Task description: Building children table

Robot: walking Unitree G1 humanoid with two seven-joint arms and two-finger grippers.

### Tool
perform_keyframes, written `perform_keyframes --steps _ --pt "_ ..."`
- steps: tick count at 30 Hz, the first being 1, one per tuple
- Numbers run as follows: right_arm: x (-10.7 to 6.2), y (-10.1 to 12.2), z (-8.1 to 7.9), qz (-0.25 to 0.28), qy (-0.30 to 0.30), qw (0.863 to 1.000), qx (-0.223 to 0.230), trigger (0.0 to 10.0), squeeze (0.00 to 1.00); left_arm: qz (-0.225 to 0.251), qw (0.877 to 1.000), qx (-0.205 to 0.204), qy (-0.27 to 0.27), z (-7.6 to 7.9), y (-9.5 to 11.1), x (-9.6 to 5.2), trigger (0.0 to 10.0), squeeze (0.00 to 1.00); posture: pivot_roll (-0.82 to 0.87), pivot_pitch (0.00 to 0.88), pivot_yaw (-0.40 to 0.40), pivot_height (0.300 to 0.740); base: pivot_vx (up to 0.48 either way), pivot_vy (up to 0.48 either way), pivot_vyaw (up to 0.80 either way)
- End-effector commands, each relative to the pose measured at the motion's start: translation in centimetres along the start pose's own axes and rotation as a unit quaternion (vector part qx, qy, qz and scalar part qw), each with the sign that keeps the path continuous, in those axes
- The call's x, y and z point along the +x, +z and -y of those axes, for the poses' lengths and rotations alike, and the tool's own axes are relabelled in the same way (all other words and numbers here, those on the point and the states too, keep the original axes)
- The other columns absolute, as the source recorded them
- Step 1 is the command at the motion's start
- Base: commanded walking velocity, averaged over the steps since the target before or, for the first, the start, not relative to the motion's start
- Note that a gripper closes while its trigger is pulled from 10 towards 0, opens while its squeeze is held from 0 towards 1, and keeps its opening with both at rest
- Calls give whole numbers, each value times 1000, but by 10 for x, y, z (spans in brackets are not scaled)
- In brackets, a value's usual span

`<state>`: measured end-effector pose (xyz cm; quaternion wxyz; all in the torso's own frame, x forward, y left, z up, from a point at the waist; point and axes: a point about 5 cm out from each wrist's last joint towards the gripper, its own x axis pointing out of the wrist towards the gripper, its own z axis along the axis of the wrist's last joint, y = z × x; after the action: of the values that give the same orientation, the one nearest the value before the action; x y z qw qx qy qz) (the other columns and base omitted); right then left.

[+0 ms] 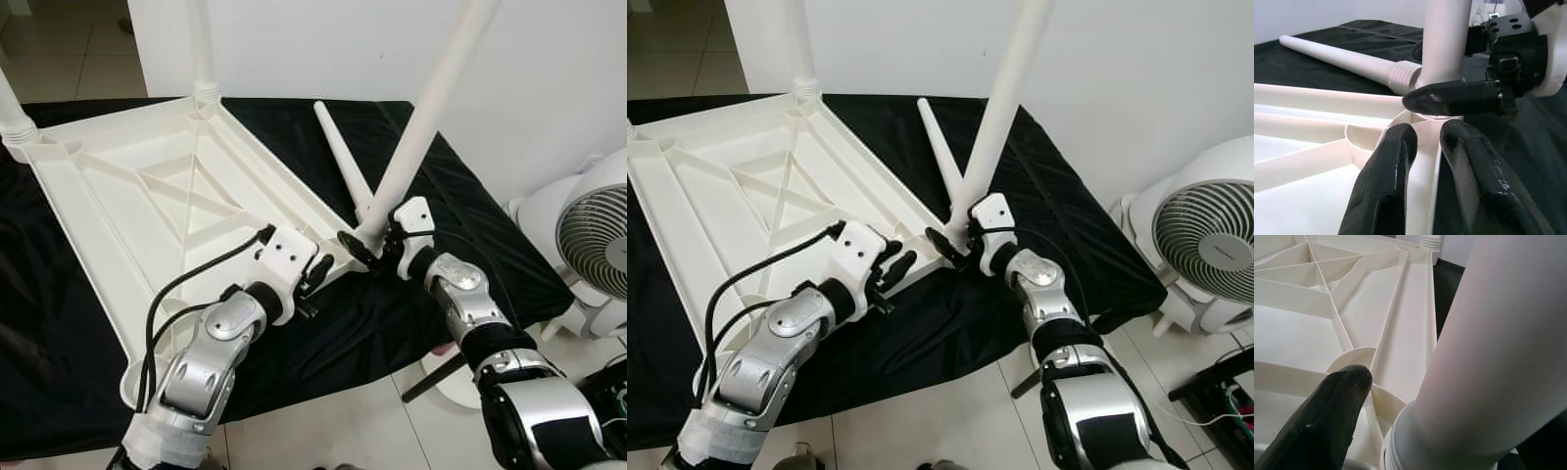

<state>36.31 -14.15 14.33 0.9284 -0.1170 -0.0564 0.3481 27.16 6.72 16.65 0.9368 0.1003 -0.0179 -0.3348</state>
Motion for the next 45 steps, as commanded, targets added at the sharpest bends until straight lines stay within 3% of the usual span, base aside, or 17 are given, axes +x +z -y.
perform_keyframes --steps 1,5,9,10,11,12,15,16,17,28,29,30,37,38,45 --pt "-1 -1 2 -5 4 1000 -5 9412 0 -9 1000 0 -6 3 -6 0 10000 0 110 46 -127 740 0 0 0" --pt "-1 -1 1 -5 4 1000 -6 9255 0 -6 1000 3 -15 5 -5 -1 10000 0 110 46 -127 740 0 0 0" --pt "-1 -4 3 -8 -4 1000 -4 8863 0 9 998 8 -58 16 -2 -6 10000 0 118 48 -120 740 0 0 0" --pt "-1 -4 3 -9 -7 1000 -4 4431 0 10 997 9 -73 20 -3 -7 10000 0 121 46 -119 740 0 0 0" --pt "-1 -4 3 -9 -7 1000 -4 4431 0 10 997 9 -73 20 -3 -7 10000 0 121 46 -119 740 0 0 0" --pt "-1 -4 4 -9 -8 1000 -2 1765 0 9 996 11 -87 22 -4 -9 10000 0 122 45 -117 740 0 0 0" --pt "0 -4 4 -9 -11 1000 -2 1686 0 6 995 14 -103 25 -5 -10 10000 0 123 44 -117 740 0 0 0" --pt "1 -3 4 -7 -12 1000 2 1333 0 4 993 17 -119 27 -5 -12 10000 0 126 43 -118 740 0 0 0" --pt "1 -3 4 -6 -12 1000 3 0 0 0 991 20 -132 29 -6 -14 10000 0 126 42 -117 740 0 0 0" --pt "0 -9 0 5 -32 998 48 0 0 -5 989 37 -140 25 -6 -14 10000 0 123 47 -125 740 0 0 0" --pt "0 -12 -2 7 -41 997 60 6549 0 -6 990 37 -140 25 -6 -14 10000 0 123 47 -125 740 0 0 0" --pt "-1 -15 -6 12 -55 996 75 10000 0 -8 990 36 -137 24 -6 -14 10000 0 119 48 -125 740 0 0 0" --pt "1 -16 -14 40 -150 980 122 10000 0 -11 989 35 -142 24 -6 -17 10000 0 117 46 -122 740 0 0 0" --pt "2 -14 -14 44 -189 973 125 10000 0 -13 989 36 -145 24 -7 -17 10000 0 114 46 -122 740 0 0 0" --pt "1 -11 -17 33 -290 949 116 10000 0 -15 988 38 -147 23 -8 -18 10000 0 113 43 -122 740 0 0 0"
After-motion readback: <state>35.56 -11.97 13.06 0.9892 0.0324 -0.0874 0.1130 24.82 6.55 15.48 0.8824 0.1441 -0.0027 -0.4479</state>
